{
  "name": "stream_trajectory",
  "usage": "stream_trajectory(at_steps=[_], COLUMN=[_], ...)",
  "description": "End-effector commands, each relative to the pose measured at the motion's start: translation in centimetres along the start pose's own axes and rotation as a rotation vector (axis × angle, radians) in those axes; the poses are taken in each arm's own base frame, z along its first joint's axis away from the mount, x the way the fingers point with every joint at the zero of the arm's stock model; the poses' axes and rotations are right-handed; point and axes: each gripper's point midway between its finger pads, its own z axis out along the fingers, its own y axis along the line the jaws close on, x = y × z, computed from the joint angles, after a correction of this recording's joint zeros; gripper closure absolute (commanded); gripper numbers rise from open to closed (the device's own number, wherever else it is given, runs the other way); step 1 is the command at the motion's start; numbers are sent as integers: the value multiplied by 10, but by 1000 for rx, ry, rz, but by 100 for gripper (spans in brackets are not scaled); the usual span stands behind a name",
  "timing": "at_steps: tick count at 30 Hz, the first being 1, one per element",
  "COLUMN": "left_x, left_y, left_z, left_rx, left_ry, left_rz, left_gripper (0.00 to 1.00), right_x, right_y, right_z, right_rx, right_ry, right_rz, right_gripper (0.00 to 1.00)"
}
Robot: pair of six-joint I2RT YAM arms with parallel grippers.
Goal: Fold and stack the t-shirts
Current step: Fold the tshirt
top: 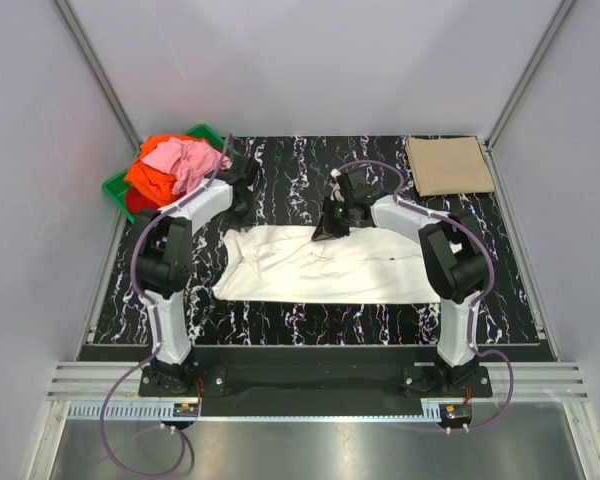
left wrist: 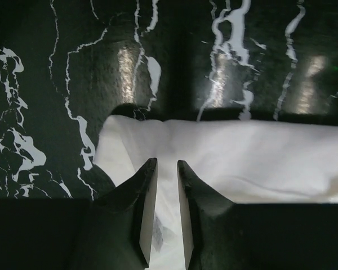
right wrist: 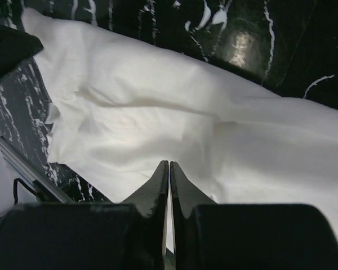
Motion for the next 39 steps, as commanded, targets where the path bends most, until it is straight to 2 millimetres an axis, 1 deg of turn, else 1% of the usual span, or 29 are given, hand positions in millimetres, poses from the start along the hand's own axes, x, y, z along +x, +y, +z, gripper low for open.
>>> stream_trajectory(at_steps=[1,3,4,6,9,12,13,14,15,16,18,19,21,22,23,24,25,26,28,30,31,32,33,34,35,36,37,38,39], left_x=[-17,-13,-7,-4,-8,-19,-28,-31,-38,-41,-45,-46,-45,-41,-40,-38,-33,-30,-23,-18,-14,-10,-8,-3,-2,-1,1,1,4], left_y=[23,33,39,44,47,43,39,36,29,26,20,12,3,-2,-10,-15,-19,-30,-47,-58,-63,-70,-74,-79,-80,-82,-84,-86,-86], left_z=[10,19,24,31,31,22,14,9,-2,-8,-20,-31,-39,-45,-48,-50,-51,-54,-55,-52,-47,-45,-42,-33,-30,-26,-19,-16,-10], left_rx=[-88,-116,-140,-154,-151,-116,-85,-67,-28,-6,39,83,128,152,171,177,176,187,205,224,225,232,234,230,225,223,218,217,210], left_ry=[-20,-1,13,26,20,-7,-29,-35,-57,-67,-84,-96,-102,-100,-107,-112,-113,-120,-113,-105,-91,-88,-80,-61,-55,-47,-34,-31,-21], left_rz=[-8,-26,-35,-39,-55,-75,-79,-76,-79,-76,-77,-80,-72,-70,-58,-51,-41,-16,16,28,24,33,35,42,42,44,38,39,39], left_gripper=[75,76,76,76,76,73,71,68,67,67,66,66,66,66,66,66,66,66,66,66,66,66,66,66,67,67,67,67,67], right_x=[13,18,18,23,26,26,24,22,21,15,9,3,-3,-8,-10,-12,-16,-17,-25,-29,-31,-32,-30,-32,-32,-27,-28,-31,-27], right_y=[-24,-41,-46,-50,-53,-51,-49,-47,-44,-36,-28,-18,-14,-11,-12,-17,-16,-19,-32,-47,-66,-75,-86,-100,-110,-122,-130,-146,-159], right_z=[20,24,25,26,29,28,25,22,20,12,3,-8,-19,-28,-32,-38,-46,-50,-63,-68,-72,-73,-74,-79,-83,-84,-90,-98,-101], right_rx=[41,106,118,130,132,129,125,120,115,100,88,72,70,76,84,106,106,119,150,184,233,255,274,294,311,332,352,378,419], right_ry=[11,3,2,8,16,13,5,0,-6,-27,-51,-76,-100,-122,-130,-140,-158,-165,-201,-221,-239,-241,-238,-247,-254,-248,-261,-281,-290], right_rz=[49,50,49,42,49,50,48,49,47,41,44,31,31,27,21,31,26,28,47,64,86,89,104,132,153,177,196,234,252], right_gripper=[92,92,92,92,92,92,91,91,90,90,87,86,85,85,84,84,85,85,84,85,86,87,87,88,88,88,88,88,88])
